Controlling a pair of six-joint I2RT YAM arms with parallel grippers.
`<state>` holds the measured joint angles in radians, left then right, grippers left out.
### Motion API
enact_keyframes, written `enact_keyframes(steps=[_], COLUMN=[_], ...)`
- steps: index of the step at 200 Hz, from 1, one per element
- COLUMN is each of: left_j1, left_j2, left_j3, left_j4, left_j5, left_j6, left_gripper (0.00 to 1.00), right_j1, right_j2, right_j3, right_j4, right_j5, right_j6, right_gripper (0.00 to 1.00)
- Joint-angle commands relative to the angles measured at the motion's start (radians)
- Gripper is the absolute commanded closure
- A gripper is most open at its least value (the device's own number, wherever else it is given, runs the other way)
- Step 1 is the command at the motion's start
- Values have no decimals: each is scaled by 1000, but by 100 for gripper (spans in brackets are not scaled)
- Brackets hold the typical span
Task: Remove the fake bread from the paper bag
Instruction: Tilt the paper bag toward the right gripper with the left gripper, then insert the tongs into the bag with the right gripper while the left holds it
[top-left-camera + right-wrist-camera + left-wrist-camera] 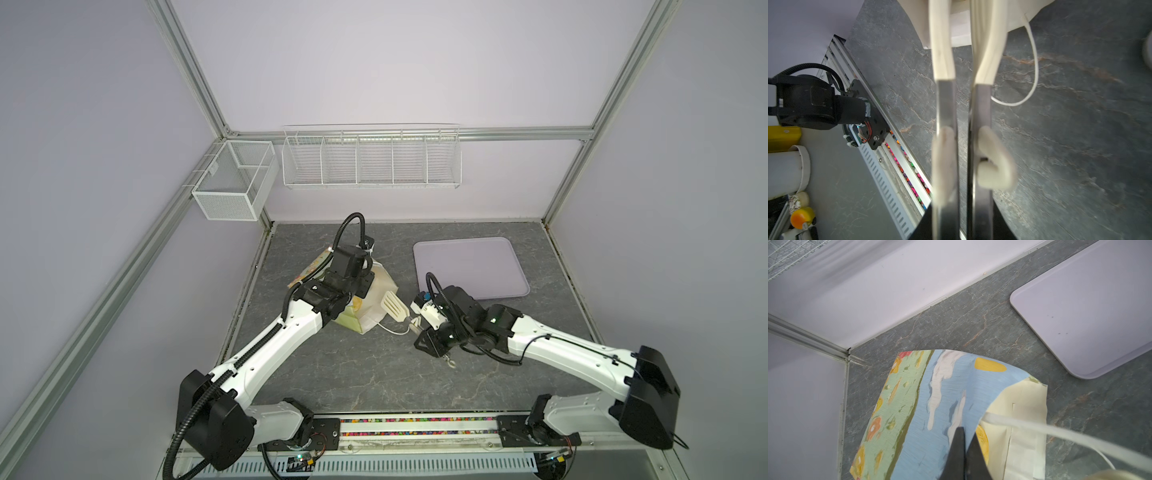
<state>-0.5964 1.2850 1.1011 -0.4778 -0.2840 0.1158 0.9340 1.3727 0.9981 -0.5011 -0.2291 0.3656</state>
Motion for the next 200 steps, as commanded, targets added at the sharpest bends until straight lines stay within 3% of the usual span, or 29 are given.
enact_keyframes(steps=[1, 92, 133, 200], left_j1=[-5, -3, -3, -4], left_j2=[-28, -47, -50, -61], left_j3=[12, 34, 58, 57], left_j4=[5, -29, -43, -45], left_j5=[72, 150, 170, 216], left_j6=[-58, -99, -118, -139], left_gripper=[100, 100, 100, 100], right_j1=[9, 5, -10, -27], right_j2=[46, 194, 208, 282], right_j3=[69, 164, 198, 255], right_j4=[72, 24, -46, -55], right_j5=[-41, -19, 95, 74], right_j6=[42, 134, 189, 215], right_gripper=[65, 54, 54, 54])
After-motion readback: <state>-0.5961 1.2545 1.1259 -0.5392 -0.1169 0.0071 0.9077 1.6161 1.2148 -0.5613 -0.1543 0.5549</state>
